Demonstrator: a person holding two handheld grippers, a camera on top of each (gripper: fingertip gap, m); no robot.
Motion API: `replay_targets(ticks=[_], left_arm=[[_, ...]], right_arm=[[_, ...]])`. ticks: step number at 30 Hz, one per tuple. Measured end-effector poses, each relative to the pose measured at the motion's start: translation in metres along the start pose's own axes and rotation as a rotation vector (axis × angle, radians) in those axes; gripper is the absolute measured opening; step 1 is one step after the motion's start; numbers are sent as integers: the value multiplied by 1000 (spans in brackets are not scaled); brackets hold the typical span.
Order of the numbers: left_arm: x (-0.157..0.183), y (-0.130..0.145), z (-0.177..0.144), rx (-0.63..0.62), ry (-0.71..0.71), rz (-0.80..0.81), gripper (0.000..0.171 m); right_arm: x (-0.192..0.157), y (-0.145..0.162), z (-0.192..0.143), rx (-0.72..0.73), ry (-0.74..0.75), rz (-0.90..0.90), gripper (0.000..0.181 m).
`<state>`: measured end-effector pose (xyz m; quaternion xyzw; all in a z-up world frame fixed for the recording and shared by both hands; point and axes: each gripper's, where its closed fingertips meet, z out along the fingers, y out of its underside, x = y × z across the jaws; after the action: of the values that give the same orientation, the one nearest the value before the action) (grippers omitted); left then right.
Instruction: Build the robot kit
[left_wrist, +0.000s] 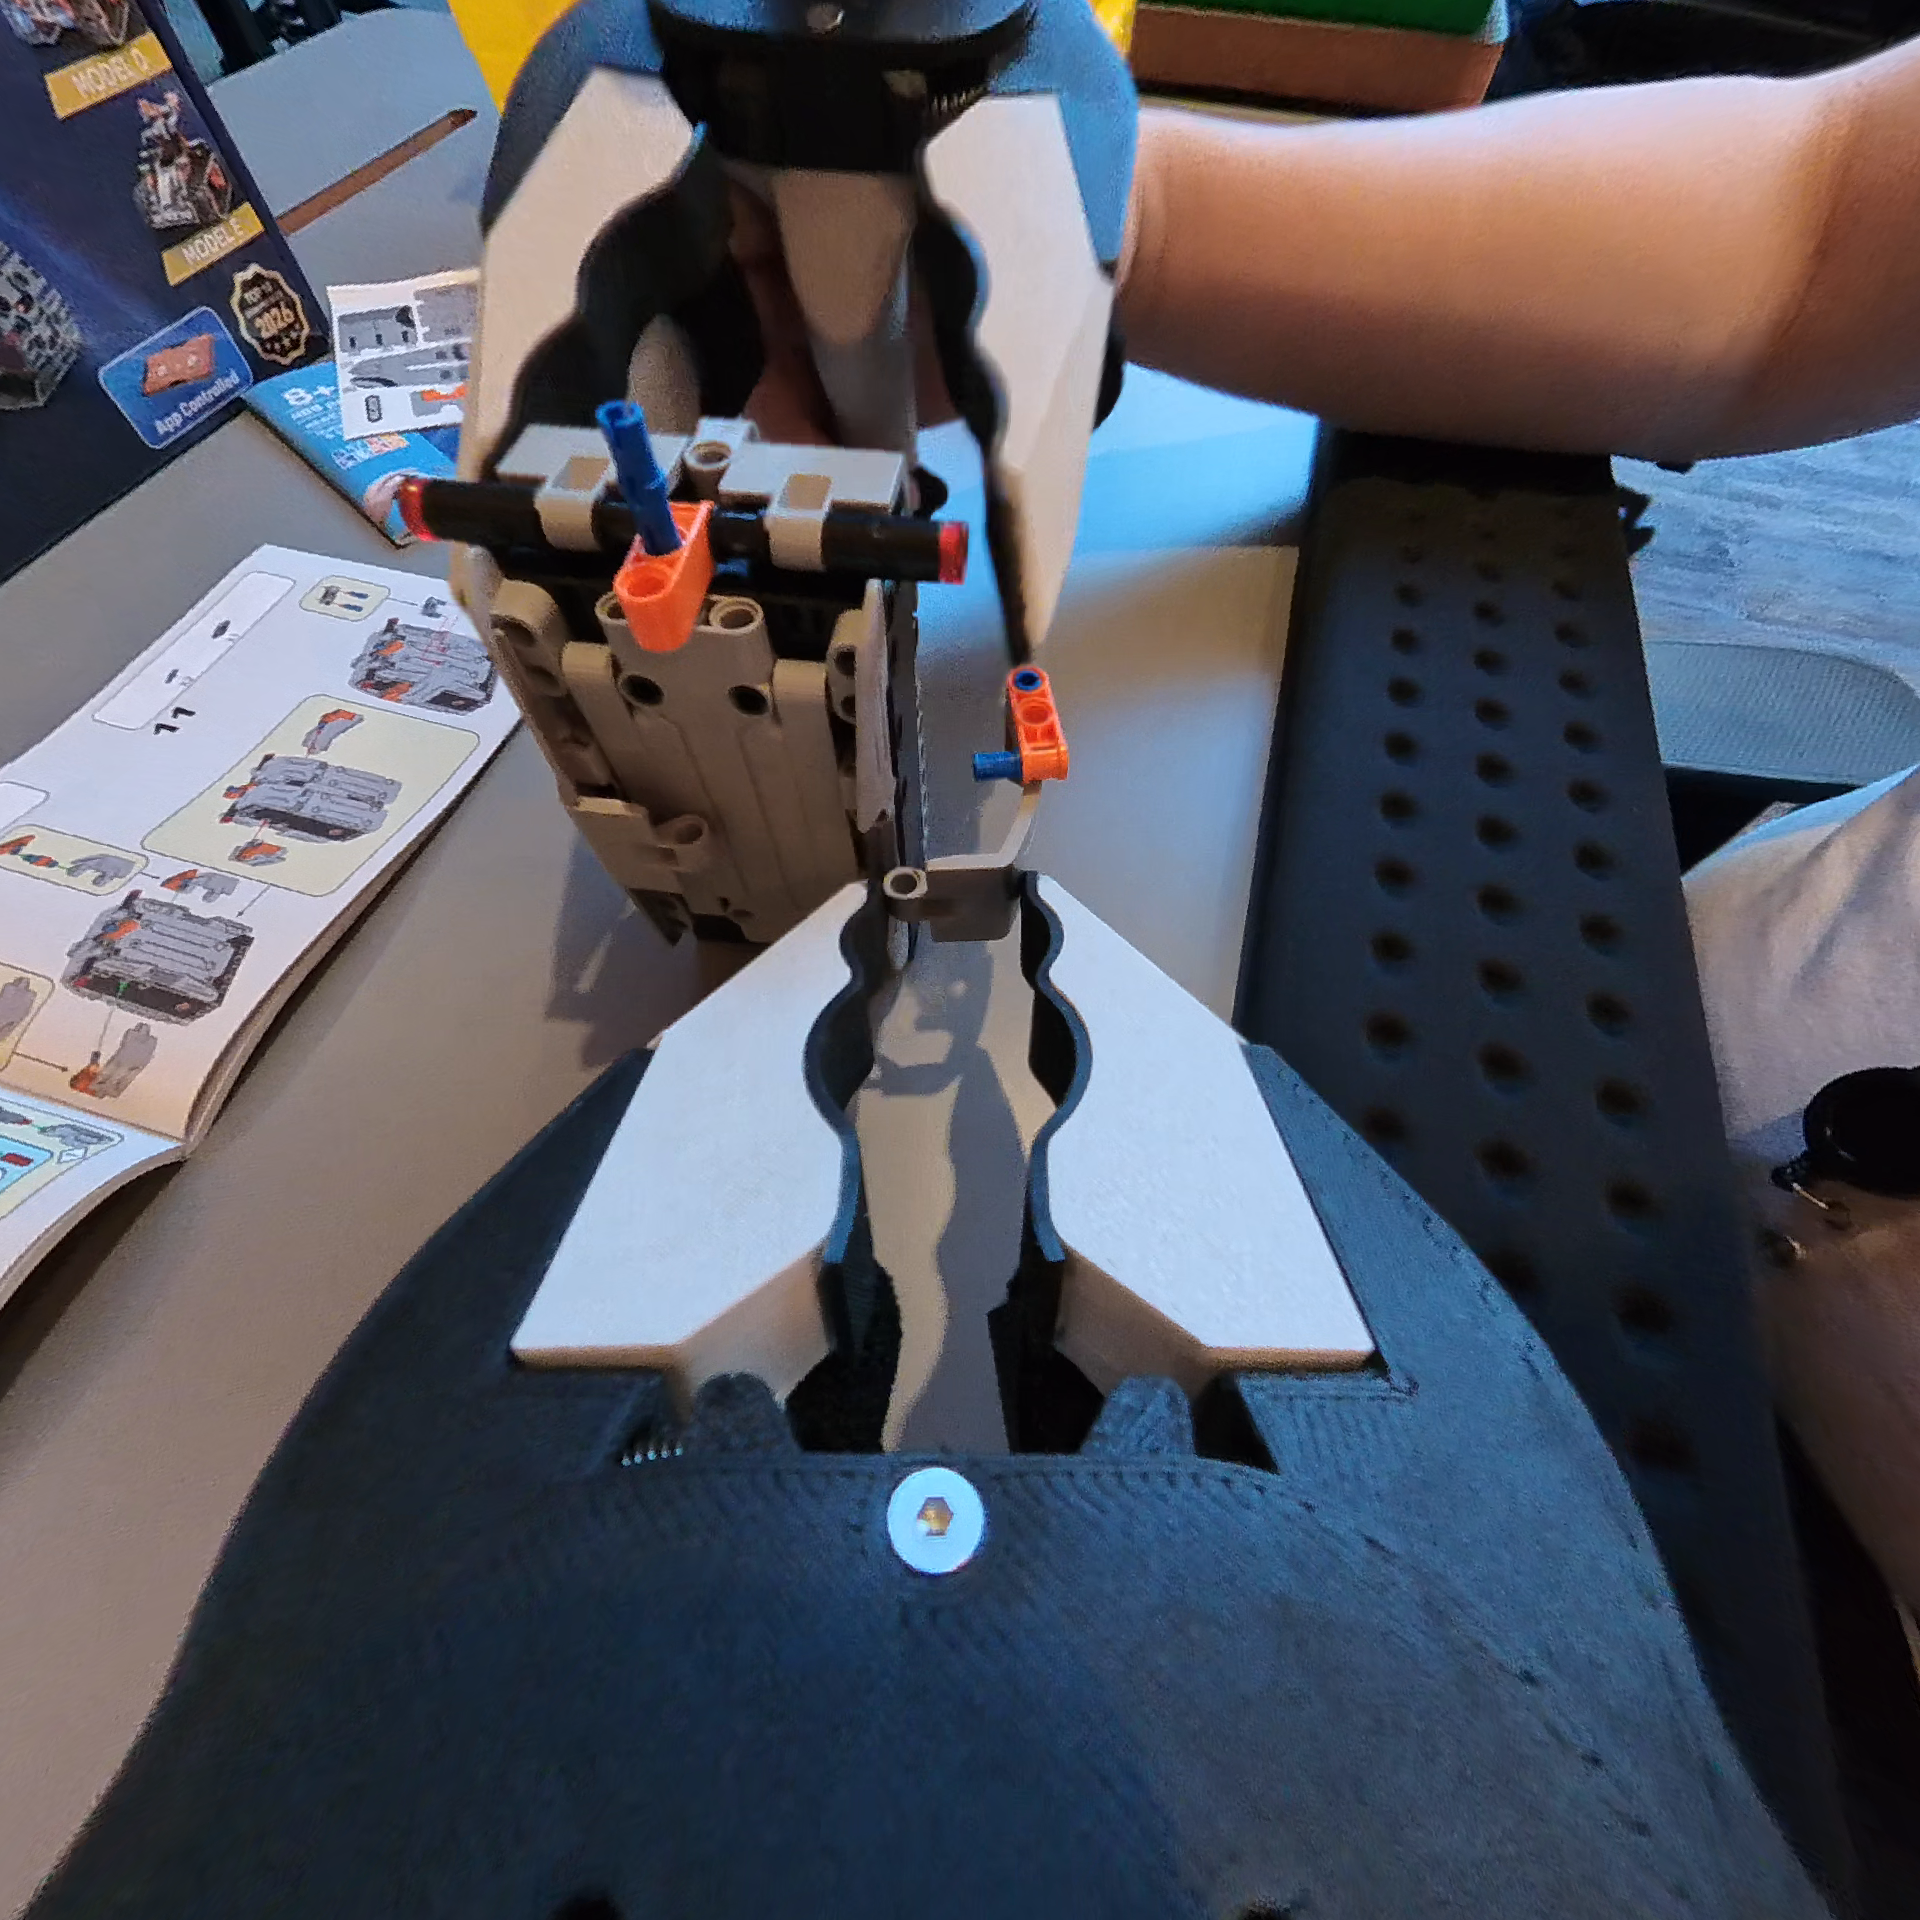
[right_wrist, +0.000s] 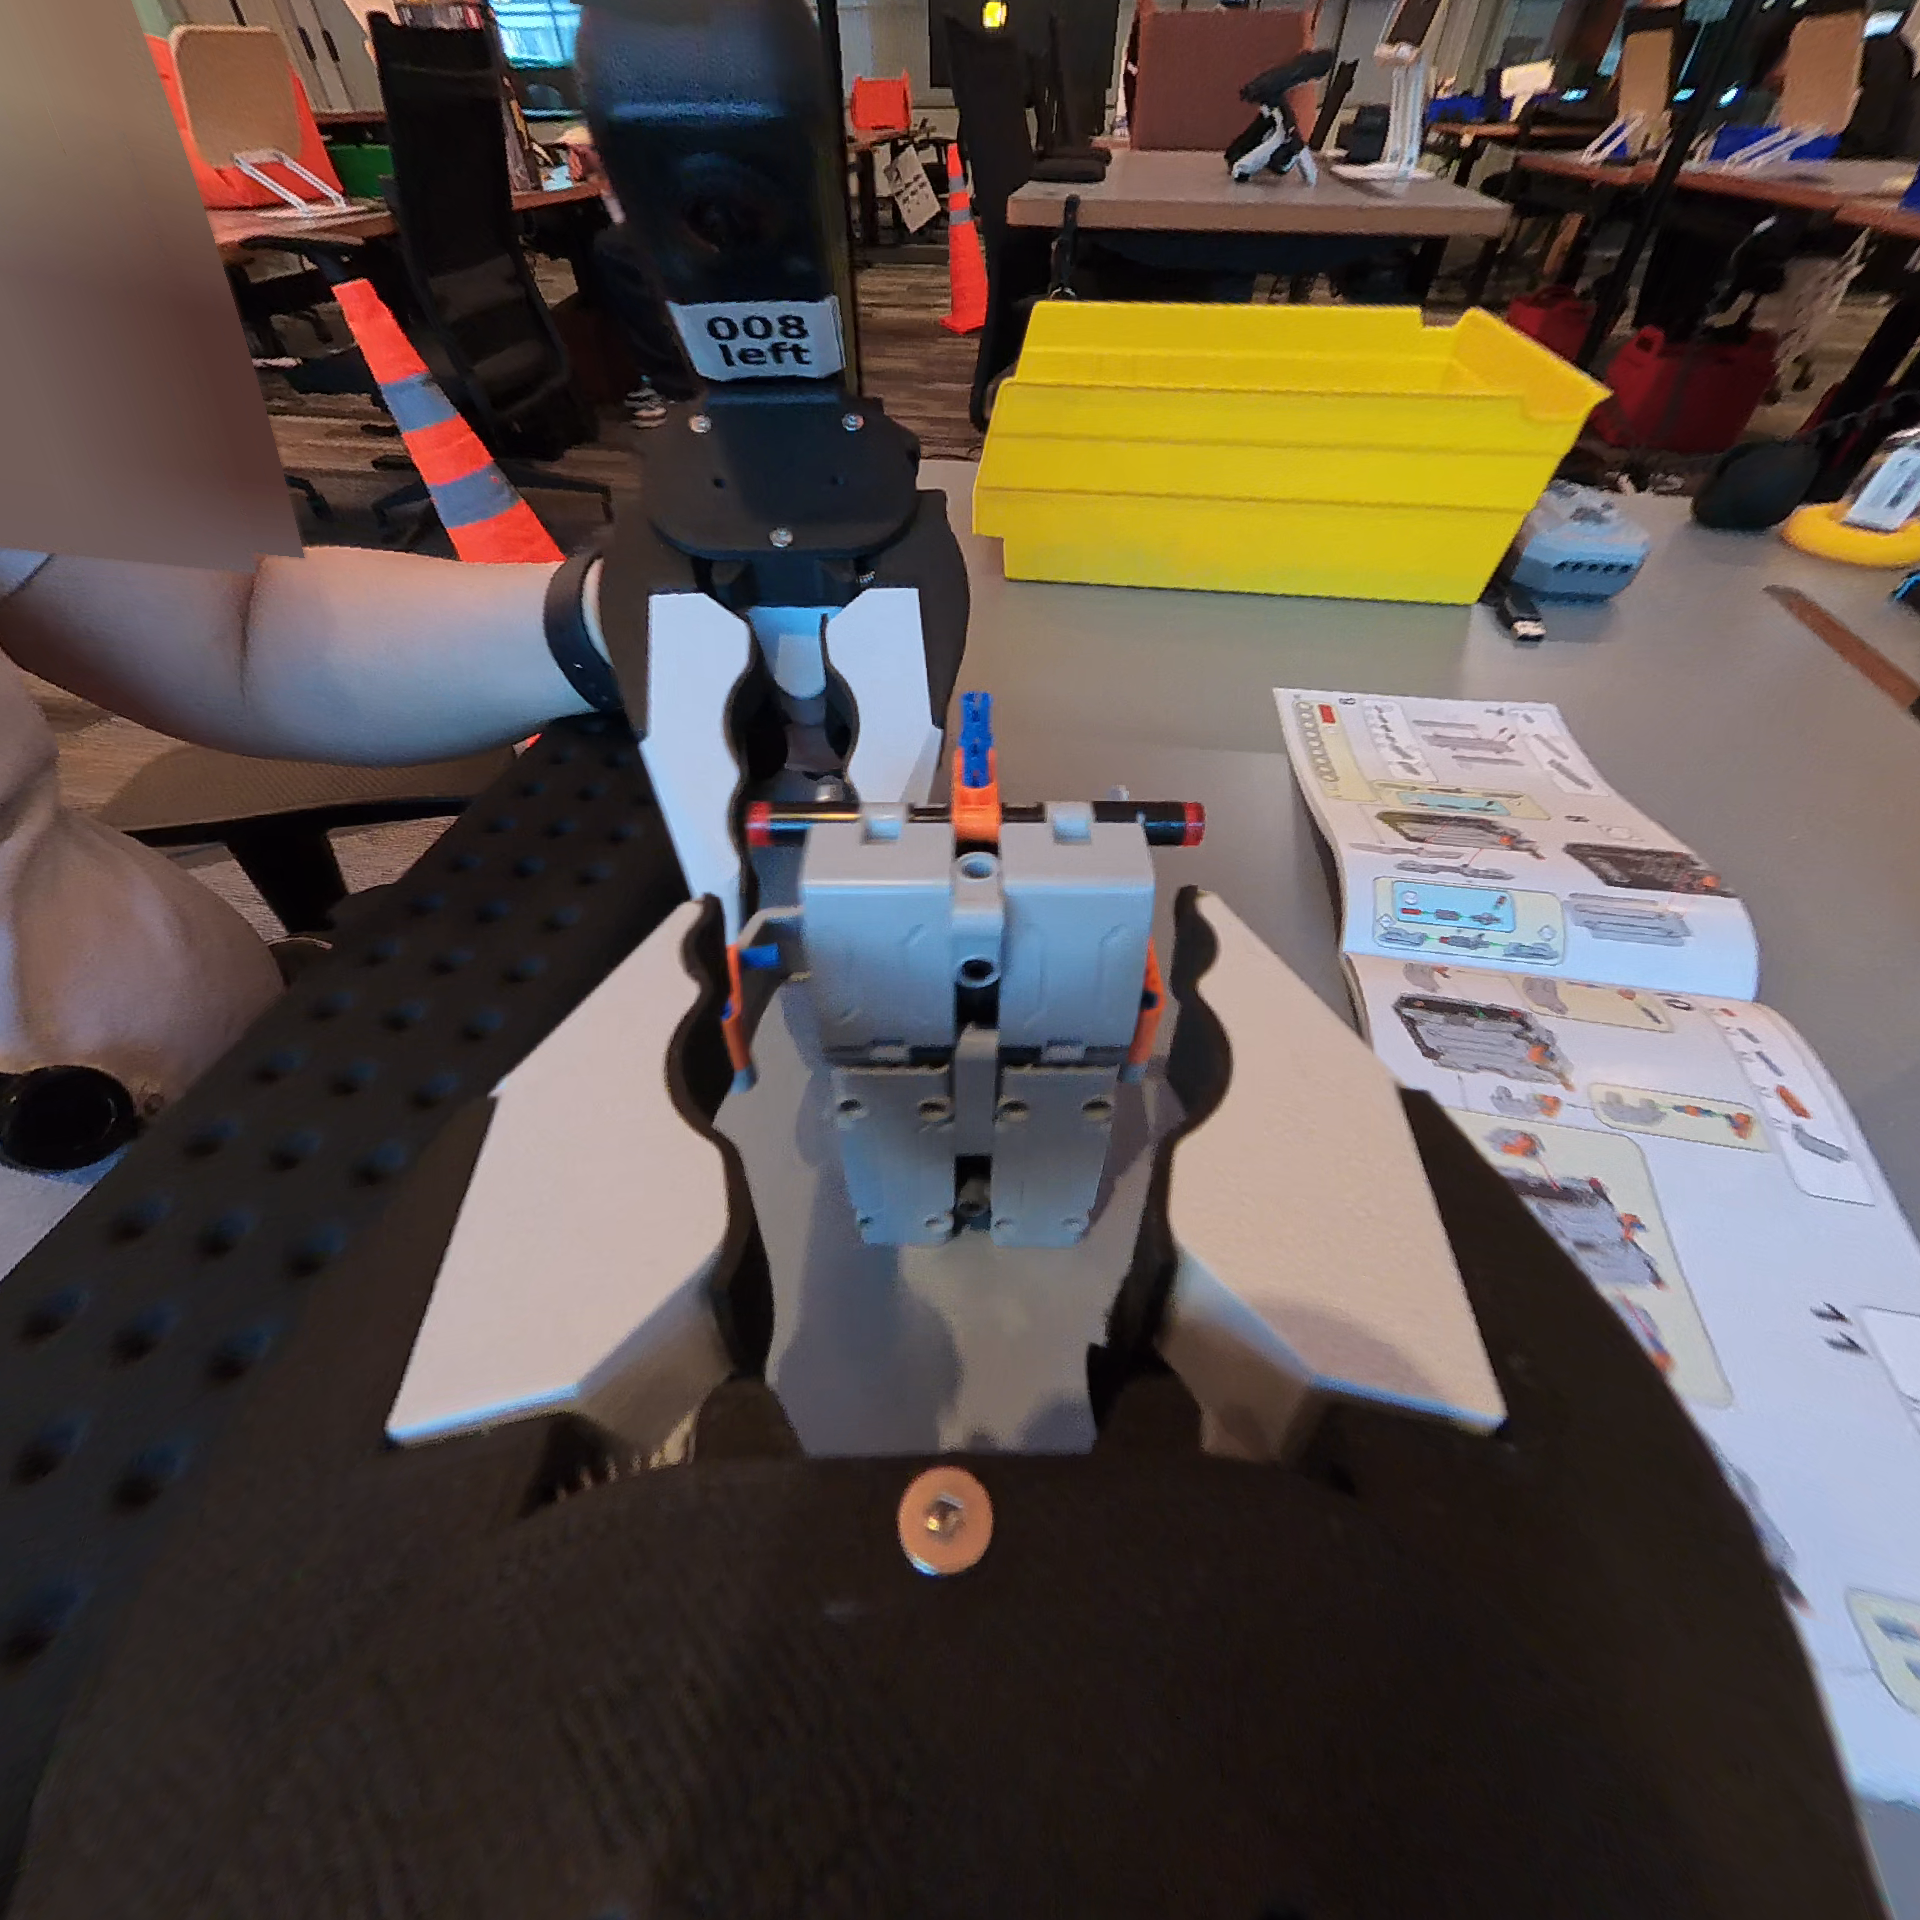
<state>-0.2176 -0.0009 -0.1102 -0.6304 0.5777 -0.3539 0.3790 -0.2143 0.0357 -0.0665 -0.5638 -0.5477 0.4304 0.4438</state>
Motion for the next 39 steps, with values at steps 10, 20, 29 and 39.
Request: replay_targets(ticks=[10, 20, 29, 39], left_arm=[[10, -9, -9, 51, 4, 65, 24], [19, -10, -6, 53, 17, 117, 24], [17, -10, -6, 53, 12, 106, 24], [9, -6, -5, 37, -17, 56, 24]], right_arm=[[-56, -40, -50, 165, 241, -289, 18], [-66, 3, -2, -13, 68, -47, 25], [-64, 8, -2, -21, 73, -34, 9], [-53, 11, 0, -16, 137, -8, 9]])
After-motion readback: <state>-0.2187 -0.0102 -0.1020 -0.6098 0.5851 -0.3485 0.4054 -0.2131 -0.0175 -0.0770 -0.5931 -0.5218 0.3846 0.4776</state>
